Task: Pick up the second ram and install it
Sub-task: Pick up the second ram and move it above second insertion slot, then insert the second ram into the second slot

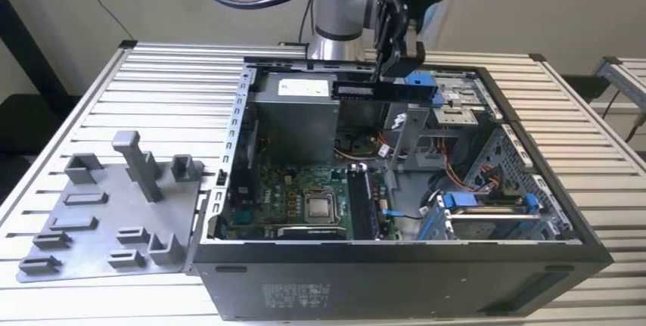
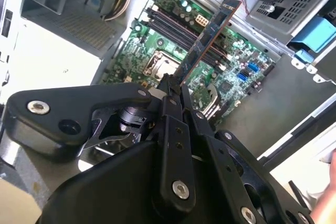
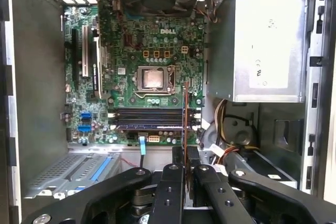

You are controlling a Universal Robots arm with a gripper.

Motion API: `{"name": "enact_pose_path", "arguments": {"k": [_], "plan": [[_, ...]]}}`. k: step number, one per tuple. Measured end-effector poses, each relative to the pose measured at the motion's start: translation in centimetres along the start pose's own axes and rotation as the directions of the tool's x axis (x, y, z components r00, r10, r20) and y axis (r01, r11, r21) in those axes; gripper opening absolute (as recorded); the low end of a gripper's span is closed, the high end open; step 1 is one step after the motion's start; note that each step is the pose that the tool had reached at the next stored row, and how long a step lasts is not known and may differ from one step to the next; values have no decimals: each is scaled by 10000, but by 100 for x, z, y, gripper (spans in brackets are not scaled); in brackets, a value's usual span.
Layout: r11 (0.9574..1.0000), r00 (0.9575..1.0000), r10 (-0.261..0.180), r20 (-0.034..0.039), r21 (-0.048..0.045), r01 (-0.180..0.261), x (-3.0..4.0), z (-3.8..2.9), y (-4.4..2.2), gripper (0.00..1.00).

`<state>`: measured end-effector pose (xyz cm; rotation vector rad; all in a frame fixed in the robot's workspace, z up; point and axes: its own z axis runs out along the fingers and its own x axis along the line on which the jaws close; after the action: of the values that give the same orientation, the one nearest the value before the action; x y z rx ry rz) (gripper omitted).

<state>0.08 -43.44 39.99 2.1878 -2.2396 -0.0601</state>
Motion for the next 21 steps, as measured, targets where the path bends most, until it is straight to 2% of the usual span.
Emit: {"name": "enact_pose_path", "arguments": {"k": [16,21], "plan": [[10000,10000,1,-1,0,-1,-22,0,1,14],[9996,9996,270,9,5,-270,-22,0,1,14]]}}
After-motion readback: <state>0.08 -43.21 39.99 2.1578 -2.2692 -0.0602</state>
